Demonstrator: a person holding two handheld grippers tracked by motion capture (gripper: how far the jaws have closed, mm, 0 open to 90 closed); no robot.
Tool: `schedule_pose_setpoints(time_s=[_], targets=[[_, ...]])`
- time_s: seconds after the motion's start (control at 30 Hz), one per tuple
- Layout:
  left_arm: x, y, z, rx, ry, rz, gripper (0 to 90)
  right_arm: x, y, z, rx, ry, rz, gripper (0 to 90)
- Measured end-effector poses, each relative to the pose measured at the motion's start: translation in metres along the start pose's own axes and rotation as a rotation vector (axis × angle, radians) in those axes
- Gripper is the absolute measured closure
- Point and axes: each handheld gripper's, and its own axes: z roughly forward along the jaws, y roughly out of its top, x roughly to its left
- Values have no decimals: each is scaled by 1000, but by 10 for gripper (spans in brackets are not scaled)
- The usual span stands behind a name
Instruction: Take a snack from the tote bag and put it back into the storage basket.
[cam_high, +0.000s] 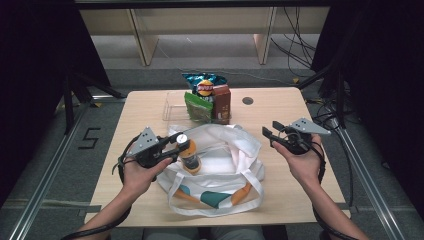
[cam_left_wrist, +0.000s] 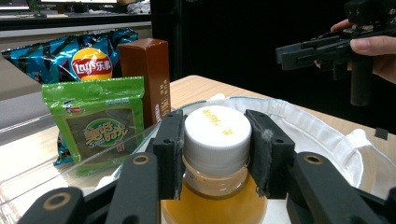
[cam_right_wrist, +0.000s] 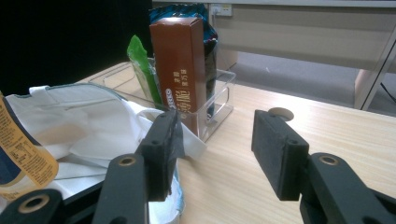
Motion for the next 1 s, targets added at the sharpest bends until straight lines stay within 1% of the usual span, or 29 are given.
schedule_pose_setpoints(time_s=[0.1, 0.13, 0.17, 0.2, 0.23, 0.37, 0.43, 0.47, 0.5, 0.57, 0.63, 0.7, 0.73, 0.77, 0.83, 0.9, 0.93, 0.97, 1.0], targets=[[-1, 3, 0, -2, 0, -4, 587, 0, 0, 0, -2, 1, 4, 514], [-1, 3, 0, -6, -1, -2, 588, -1, 0, 0, -13, -3, -16, 514], [0, 5, 0, -7, 0, 1, 587, -2, 0, 0, -13, -4, -25, 514], [0, 6, 0, -7, -2, 9, 587, -2, 0, 0, -19, -2, -23, 513], [0, 7, -1, -10, 0, 8, 587, -1, 0, 0, -22, -3, -3, 513], [2, 10, -1, -22, 0, 9, 588, -2, 0, -1, -13, -9, -6, 514], [2, 11, -2, -25, 6, 0, 588, -2, 0, -1, -13, -6, -6, 514], [3, 13, -2, -27, 3, 7, 588, -1, 0, -1, -14, -6, -5, 513], [3, 14, -2, -30, 3, 5, 588, -2, 0, -1, -19, -4, -18, 513], [3, 15, -3, -32, 4, 3, 588, -1, 0, -1, -22, -6, 0, 513], [3, 17, -2, -36, 2, 6, 588, -1, 1, -2, -5, -3, 2, 513], [4, 19, -2, -39, 0, 7, 588, -3, 1, -2, -13, -5, -17, 513], [4, 20, -2, -41, 0, 6, 588, -2, 1, -3, -9, -3, 4, 513], [4, 21, -2, -42, 0, 3, 588, -1, 1, -3, -9, -4, 10, 513], [4, 22, -2, -39, -1, 13, 588, -2, 1, -3, -15, -5, 9, 513], [4, 23, -1, -43, -2, 11, 588, -2, 1, -4, -15, -9, 11, 513], [5, 24, 0, -52, -9, 7, 588, -3, 1, -3, -21, -13, 5, 513], [5, 25, -1, -44, 1, 8, 588, -4, 1, -3, -23, -13, -8, 513], [6, 26, -1, -45, 2, 5, 588, -5, 1, -3, -25, -13, -16, 513]])
